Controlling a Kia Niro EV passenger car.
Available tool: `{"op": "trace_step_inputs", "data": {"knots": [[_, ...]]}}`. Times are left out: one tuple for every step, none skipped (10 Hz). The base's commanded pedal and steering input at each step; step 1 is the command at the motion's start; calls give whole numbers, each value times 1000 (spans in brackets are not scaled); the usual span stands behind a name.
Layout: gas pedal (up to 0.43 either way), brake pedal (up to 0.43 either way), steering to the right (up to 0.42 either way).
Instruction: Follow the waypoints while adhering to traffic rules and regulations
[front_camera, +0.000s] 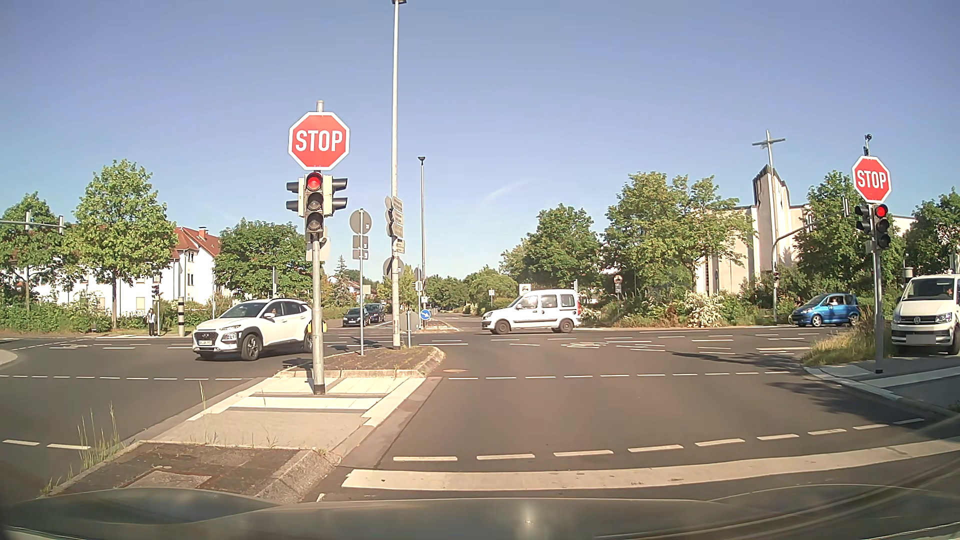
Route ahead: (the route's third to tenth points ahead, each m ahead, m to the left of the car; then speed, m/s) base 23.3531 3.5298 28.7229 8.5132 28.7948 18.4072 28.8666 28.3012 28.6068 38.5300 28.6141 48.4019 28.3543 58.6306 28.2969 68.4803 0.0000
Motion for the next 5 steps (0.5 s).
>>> {"op": "trace_step_inputs", "data": {"knots": [[0,305,12],[0,305,12],[0,305,12],[0,305,12],[0,305,12]]}}
